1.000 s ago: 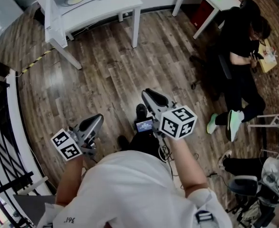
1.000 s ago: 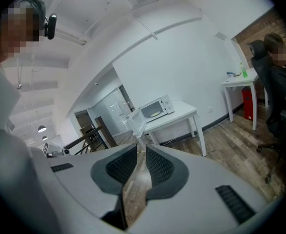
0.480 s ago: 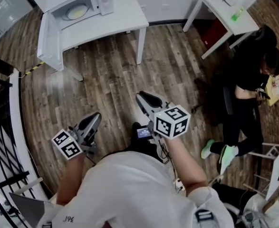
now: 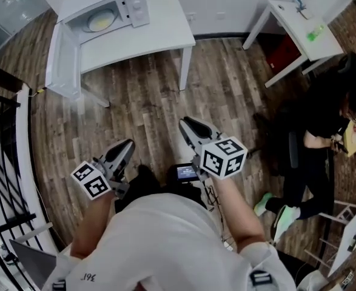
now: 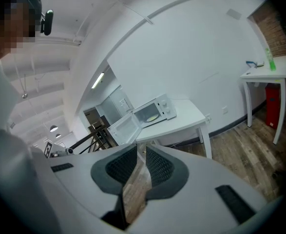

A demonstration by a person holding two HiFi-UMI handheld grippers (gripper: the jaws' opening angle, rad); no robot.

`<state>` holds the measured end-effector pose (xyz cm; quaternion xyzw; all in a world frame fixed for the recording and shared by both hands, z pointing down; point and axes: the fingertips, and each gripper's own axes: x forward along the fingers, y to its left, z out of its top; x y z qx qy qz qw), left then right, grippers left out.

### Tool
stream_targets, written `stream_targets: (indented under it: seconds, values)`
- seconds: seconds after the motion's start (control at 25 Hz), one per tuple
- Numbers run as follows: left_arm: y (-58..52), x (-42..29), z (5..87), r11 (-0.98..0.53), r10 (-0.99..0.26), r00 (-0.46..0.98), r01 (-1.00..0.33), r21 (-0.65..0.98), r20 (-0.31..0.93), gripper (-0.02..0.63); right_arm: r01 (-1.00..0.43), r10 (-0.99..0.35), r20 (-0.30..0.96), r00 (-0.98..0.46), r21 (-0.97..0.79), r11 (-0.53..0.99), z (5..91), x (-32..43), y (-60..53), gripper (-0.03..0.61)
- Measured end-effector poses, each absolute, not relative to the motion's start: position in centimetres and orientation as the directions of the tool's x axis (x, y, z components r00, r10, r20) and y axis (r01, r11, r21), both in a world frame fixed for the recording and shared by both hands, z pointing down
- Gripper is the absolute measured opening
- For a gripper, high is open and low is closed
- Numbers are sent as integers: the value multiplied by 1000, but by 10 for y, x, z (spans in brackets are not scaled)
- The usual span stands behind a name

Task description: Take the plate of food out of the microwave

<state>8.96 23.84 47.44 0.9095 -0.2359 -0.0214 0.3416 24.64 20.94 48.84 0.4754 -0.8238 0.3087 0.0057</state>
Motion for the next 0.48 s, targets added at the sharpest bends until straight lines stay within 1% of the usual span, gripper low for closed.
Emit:
stream_targets:
  seconds: [0.24,0.48]
  values:
    - [183,73,478,-669,-458,882,-423,611,108,9,-796,-773,327,-543,-493,351,499,225,170,58]
    - [84,58,476,-701,-481,872,-447,556,94,9,-823,-787,349,-508,-467,324,503,204,97,58]
